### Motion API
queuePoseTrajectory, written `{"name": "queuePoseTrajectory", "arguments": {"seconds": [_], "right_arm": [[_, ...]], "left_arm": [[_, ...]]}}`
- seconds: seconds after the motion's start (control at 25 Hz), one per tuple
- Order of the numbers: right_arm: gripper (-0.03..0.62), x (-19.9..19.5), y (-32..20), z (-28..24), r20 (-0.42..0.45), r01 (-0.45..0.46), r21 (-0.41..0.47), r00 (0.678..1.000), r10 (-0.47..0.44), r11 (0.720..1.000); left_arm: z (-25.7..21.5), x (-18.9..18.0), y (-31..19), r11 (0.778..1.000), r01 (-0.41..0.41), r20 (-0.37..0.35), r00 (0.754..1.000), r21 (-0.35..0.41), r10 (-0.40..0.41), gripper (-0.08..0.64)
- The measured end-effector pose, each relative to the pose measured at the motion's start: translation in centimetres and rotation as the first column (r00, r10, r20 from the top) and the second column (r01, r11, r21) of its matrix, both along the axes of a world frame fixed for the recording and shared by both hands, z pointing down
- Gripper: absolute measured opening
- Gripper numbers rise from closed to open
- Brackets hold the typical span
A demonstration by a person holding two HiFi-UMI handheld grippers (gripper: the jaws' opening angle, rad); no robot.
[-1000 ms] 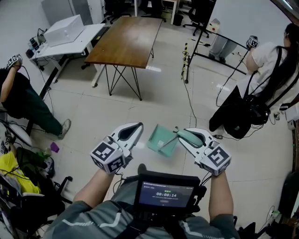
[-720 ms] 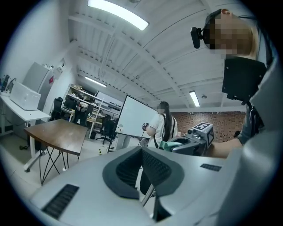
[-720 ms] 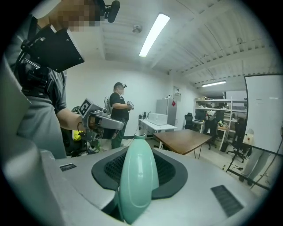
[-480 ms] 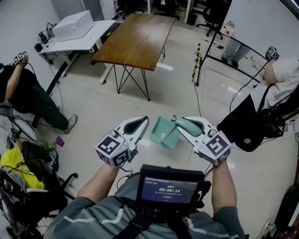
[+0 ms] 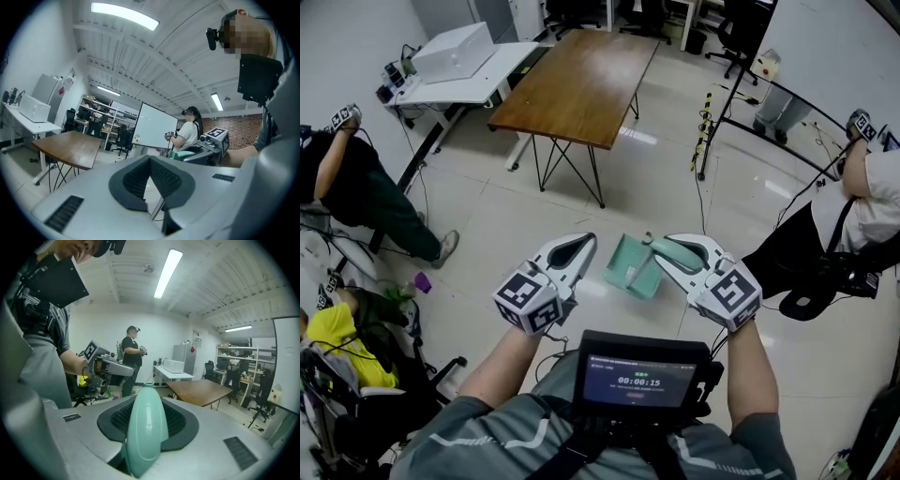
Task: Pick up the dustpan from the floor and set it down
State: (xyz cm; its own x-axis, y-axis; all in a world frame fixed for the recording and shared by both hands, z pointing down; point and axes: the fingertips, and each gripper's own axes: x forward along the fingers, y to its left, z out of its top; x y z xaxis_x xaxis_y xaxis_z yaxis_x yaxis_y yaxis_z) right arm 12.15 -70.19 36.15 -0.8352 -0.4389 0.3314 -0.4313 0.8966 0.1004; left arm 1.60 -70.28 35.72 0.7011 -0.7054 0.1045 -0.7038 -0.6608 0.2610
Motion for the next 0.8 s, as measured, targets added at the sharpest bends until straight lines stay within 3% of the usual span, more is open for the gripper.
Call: {"name": "queuePoseTrajectory", "arguments": {"seconds": [0.16, 0.36, 0.64, 0.8], "right_arm": [[0.146, 0.8, -1.5, 1.4, -0.018, 0.001, -0.019, 1.000, -0.001, 1.000], [0.146, 3.0, -4.7, 6.5, -0.023, -0.002, -0.072, 1.000, 0.000, 0.997], [0.146, 3.2, -9.3, 19.2, -0.034, 0.020, -0.116, 0.999, -0.024, 0.993], [0.146, 2.6, -11.6, 28.1, -0.067, 0.045, -0.149, 0.996, -0.056, 0.988]], "left_arm": [[1.5, 0.6, -1.8, 0.999, 0.028, 0.045, 0.999, -0.014, -0.028, 0.017], [5.3, 3.6, -4.4, 0.999, -0.041, -0.002, 0.999, -0.023, 0.041, 0.018], [18.3, 3.8, -8.9, 0.990, -0.037, -0.011, 0.999, -0.136, 0.036, 0.018], [27.2, 3.9, -12.0, 0.983, -0.040, 0.020, 0.999, -0.177, 0.044, 0.018]]}}
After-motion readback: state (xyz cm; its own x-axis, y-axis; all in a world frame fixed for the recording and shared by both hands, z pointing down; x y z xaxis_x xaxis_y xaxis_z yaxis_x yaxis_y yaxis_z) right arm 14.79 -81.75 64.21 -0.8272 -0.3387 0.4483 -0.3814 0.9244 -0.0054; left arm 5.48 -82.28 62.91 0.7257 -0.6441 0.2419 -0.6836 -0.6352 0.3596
